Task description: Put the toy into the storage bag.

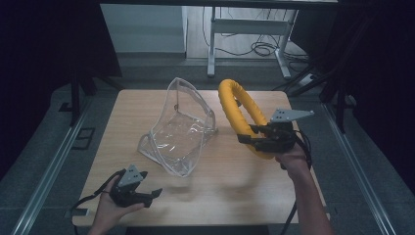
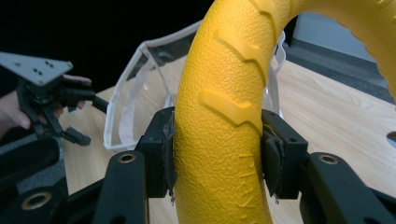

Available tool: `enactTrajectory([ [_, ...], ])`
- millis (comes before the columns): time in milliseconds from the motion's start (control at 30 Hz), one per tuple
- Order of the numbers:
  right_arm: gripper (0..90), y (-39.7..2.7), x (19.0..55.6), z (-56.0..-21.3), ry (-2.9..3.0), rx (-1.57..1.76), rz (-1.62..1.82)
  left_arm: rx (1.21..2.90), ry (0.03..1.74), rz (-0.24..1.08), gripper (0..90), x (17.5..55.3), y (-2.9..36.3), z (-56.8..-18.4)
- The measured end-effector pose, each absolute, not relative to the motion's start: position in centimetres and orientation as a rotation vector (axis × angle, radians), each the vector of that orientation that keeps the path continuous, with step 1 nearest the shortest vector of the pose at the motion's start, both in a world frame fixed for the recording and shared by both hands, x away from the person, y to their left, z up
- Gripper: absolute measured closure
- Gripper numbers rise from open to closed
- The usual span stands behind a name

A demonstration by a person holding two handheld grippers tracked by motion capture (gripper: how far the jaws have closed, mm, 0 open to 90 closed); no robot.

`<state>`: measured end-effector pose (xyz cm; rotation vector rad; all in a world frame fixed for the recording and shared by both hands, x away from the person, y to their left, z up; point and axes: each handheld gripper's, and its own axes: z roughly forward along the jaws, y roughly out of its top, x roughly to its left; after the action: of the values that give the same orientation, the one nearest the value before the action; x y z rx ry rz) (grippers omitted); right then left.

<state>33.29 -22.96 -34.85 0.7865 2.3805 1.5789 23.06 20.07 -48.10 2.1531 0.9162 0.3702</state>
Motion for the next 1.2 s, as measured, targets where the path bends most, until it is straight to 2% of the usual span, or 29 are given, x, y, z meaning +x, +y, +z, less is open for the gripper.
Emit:
enactTrajectory([
  [1200,51.6,-20.7,33.1,-33.1,2.201,0.78,1.875,2.151,0.916,0.365,20.5,23.1,20.0,-48.2],
])
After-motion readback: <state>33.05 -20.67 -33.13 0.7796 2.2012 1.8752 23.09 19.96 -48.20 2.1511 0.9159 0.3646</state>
